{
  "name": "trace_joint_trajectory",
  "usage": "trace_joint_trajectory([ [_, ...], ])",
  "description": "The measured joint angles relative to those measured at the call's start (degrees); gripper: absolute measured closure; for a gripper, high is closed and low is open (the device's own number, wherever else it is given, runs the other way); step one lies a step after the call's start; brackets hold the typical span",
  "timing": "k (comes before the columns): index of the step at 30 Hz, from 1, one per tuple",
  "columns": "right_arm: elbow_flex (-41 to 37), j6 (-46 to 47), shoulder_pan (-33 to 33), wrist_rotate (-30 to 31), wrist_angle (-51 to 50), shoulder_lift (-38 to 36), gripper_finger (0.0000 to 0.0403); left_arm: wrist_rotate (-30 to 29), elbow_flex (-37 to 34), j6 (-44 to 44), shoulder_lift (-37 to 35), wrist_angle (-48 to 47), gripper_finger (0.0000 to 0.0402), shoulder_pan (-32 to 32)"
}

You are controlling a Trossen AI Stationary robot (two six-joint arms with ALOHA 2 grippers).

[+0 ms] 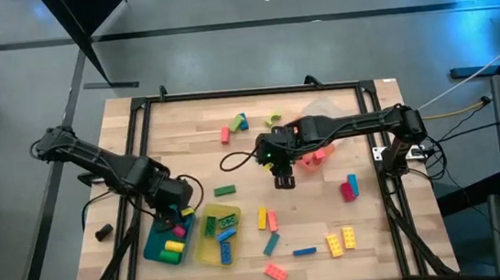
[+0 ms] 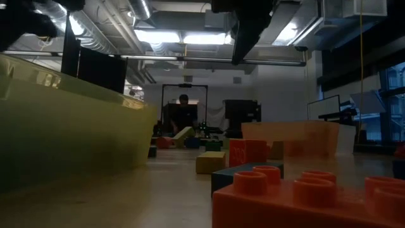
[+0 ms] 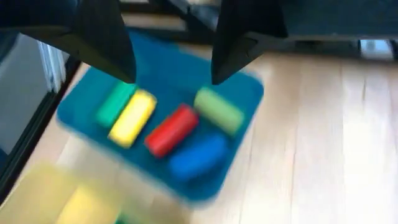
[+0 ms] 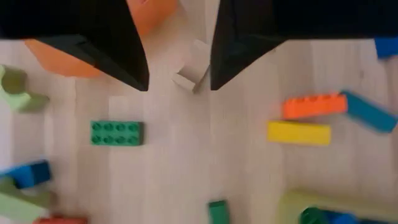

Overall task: Sort blocks by size
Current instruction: Put the brown arch block into the orange bin

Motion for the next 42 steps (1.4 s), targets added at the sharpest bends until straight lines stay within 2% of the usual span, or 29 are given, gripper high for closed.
trace_joint_trajectory([
  [4,0.0,6.0,0.0,-0.3,-2.1,0.0,0.0192,-4.2,0.0,6.9,0.0,7.9,0.0208,0.4],
  [8,0.0,7.8,0.1,-2.4,-10.9,0.0,0.0179,-5.4,0.0,14.6,0.0,15.4,0.0208,2.8],
  [12,-0.5,11.2,1.2,2.6,-15.0,-0.5,0.0179,-5.6,0.0,18.9,0.0,18.9,0.0208,5.9],
  [18,-10.0,15.9,3.2,4.4,-4.0,-4.7,0.0182,-5.7,0.0,23.7,0.0,18.3,0.0208,9.5],
  [27,-25.6,22.6,4.2,2.7,12.7,-4.5,0.0182,-5.9,0.0,29.9,0.0,18.4,0.0208,13.4],
  [34,-29.1,22.7,4.1,2.8,22.6,-4.3,0.0182,-5.9,0.0,29.9,0.0,18.4,0.0208,14.9],
  [42,-31.6,23.8,4.1,7.8,25.4,-1.5,0.0182,-5.9,0.0,30.5,0.0,19.1,0.0208,14.8],
])
